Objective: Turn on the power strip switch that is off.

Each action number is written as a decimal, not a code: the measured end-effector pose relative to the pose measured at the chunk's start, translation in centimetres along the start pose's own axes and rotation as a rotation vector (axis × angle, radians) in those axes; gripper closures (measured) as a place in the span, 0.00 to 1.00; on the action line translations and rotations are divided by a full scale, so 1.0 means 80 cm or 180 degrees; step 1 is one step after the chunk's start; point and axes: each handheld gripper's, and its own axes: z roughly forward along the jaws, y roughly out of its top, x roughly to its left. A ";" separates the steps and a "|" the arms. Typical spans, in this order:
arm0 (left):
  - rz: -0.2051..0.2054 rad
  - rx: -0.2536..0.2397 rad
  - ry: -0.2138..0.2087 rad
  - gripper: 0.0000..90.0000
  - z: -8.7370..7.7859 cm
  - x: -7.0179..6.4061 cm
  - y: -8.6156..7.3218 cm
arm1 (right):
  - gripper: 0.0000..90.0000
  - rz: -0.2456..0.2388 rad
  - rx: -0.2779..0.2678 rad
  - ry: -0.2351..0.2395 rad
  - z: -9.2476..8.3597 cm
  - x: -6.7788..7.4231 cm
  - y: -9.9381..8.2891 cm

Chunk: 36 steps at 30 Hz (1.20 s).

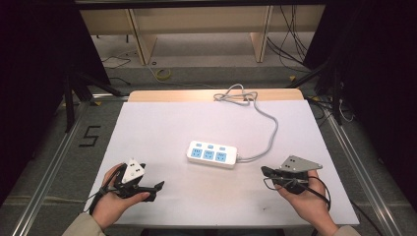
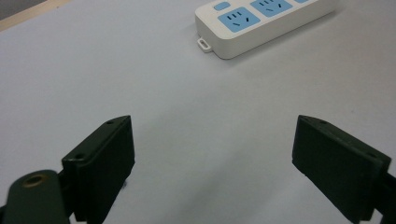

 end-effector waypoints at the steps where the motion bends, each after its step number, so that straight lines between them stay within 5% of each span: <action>1: 0.0000 0.0000 0.0000 0.14 0.000 0.000 0.000 | 1.00 -0.0014 -0.0002 0.0006 0.001 0.000 0.001; 36: -0.0006 0.0004 0.0004 0.16 0.001 0.001 0.000 | 1.00 -0.0018 0.0025 0.0031 0.017 0.001 0.016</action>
